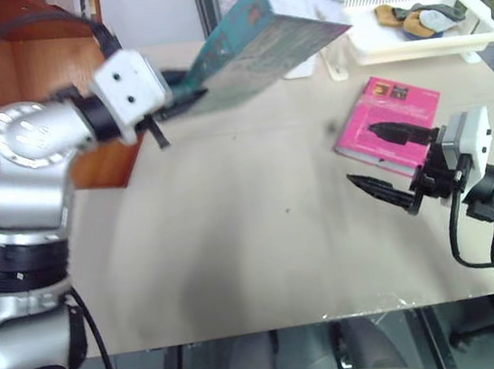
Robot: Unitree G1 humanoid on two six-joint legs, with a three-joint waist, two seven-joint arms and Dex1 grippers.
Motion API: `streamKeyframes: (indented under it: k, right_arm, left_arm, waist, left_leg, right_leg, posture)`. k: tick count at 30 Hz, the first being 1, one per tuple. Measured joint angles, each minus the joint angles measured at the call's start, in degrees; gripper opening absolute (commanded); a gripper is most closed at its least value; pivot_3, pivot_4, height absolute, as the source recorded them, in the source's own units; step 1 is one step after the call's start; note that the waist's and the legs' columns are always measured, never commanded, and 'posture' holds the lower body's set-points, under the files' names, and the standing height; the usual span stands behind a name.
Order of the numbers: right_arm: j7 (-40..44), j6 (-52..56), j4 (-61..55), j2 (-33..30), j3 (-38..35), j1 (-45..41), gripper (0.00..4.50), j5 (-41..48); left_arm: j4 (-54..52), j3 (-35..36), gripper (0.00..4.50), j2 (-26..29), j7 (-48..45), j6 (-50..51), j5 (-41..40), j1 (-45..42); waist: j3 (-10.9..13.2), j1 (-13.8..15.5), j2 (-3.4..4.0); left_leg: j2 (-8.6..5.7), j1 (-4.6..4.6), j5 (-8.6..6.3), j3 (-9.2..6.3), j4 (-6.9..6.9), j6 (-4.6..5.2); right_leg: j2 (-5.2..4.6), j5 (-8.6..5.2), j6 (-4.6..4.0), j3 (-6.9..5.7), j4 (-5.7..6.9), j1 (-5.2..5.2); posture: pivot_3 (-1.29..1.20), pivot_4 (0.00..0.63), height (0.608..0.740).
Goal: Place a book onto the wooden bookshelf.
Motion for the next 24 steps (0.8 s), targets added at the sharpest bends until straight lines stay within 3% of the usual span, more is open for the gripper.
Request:
streamKeyframes:
  k: [8,11,12,21,24]
  right_arm:
    - [6.5,-3.4,8.9,0.4,1.2,-6.3,4.5,-2.7]
    - [7.7,-4.3,11.0,1.6,2.3,-8.9,4.5,-3.3]
    - [8.4,-5.0,12.2,2.8,3.2,-10.8,4.5,-3.8]
    - [8.3,-5.8,13.1,7.1,5.6,-14.0,4.5,-5.4]
    - [8.0,-5.9,12.1,9.2,6.5,-16.4,4.5,-5.3]
  left_arm:
    - [10.0,1.1,0.73,18.7,-17.7,-4.1,-0.8,-6.1]
    - [15.2,2.0,0.73,22.9,-17.4,-7.0,2.8,-7.4]
    - [20.0,1.3,0.73,25.0,-15.3,-11.1,7.5,-8.6]
    - [43.5,-4.7,0.73,26.3,-12.5,-26.7,20.4,-17.7]
    - [52.3,-6.5,0.73,23.8,-10.0,-31.7,22.9,-21.1]
  waist:
    - [0.2,-1.2,0.0]
    - [0.2,-1.4,0.02]
    - [0.2,-1.5,0.02]
    - [0.2,-1.0,-0.05]
    - [0.2,-1.1,-0.04]
  left_leg:
    - [0.15,-0.08,0.0,0.06,0.0,0.0]
    - [0.16,0.0,0.0,0.05,-0.01,0.0]
    - [0.17,0.01,0.0,0.05,0.0,0.0]
    - [0.2,-0.06,0.0,0.11,0.09,0.0]
    - [0.24,-0.07,0.01,0.11,0.09,-0.01]
  right_leg:
    - [0.12,-0.02,0.02,0.01,0.01,-0.1]
    - [0.14,-0.03,0.02,0.0,0.12,-0.1]
    - [0.15,-0.03,0.03,0.0,0.2,-0.15]
    - [0.13,-0.02,0.03,0.0,0.3,-0.22]
    - [0.16,-0.02,0.03,-0.01,0.37,-0.29]
  posture:
    - [0.0,0.15,0.74]
    - [0.0,0.15,0.74]
    - [0.0,0.15,0.74]
    - [0.0,0.15,0.74]
    - [0.0,0.15,0.74]
